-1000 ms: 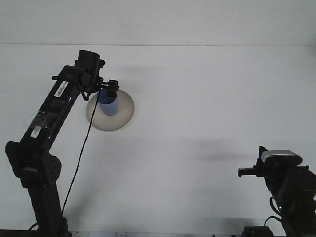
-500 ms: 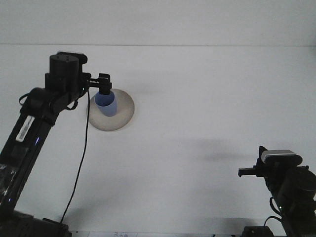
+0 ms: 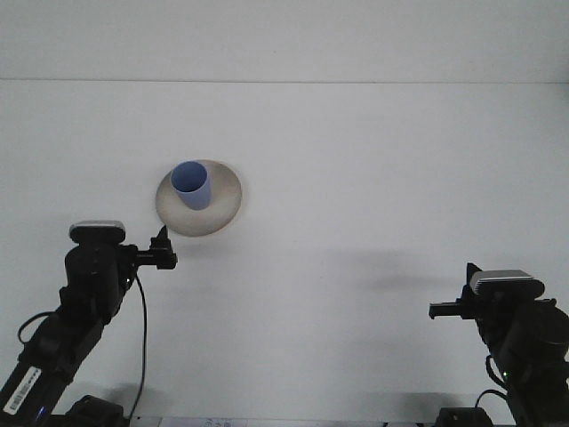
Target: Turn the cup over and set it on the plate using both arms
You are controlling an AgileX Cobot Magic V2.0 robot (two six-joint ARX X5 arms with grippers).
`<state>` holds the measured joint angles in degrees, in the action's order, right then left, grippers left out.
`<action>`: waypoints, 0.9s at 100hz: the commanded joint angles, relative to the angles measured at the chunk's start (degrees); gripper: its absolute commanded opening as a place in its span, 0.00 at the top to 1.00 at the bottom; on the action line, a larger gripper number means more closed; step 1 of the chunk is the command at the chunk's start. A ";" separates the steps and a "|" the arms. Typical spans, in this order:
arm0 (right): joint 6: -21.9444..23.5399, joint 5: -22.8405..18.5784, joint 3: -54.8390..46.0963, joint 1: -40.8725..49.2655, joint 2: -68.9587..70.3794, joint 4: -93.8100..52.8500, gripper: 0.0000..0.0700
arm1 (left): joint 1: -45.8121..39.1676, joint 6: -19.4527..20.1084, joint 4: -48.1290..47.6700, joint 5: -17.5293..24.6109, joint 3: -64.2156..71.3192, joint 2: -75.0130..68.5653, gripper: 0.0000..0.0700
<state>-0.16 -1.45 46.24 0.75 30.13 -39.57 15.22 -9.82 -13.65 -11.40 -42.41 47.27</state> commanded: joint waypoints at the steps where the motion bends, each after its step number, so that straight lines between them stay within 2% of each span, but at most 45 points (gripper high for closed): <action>1: 0.35 0.00 0.63 0.09 0.28 0.61 1.00 | 0.17 -0.31 1.88 -0.63 1.68 -2.27 0.52; 11: 0.35 0.00 0.63 0.09 0.28 0.61 1.00 | 0.17 -0.28 2.99 -0.63 4.04 -5.18 1.00; 90: 0.35 0.00 0.63 0.09 0.28 0.59 1.00 | 0.17 -0.20 3.48 -0.61 4.26 -9.01 0.98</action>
<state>-0.16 -1.45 46.24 0.75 30.13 -39.57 15.25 -10.02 -10.68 -11.73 -37.56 38.37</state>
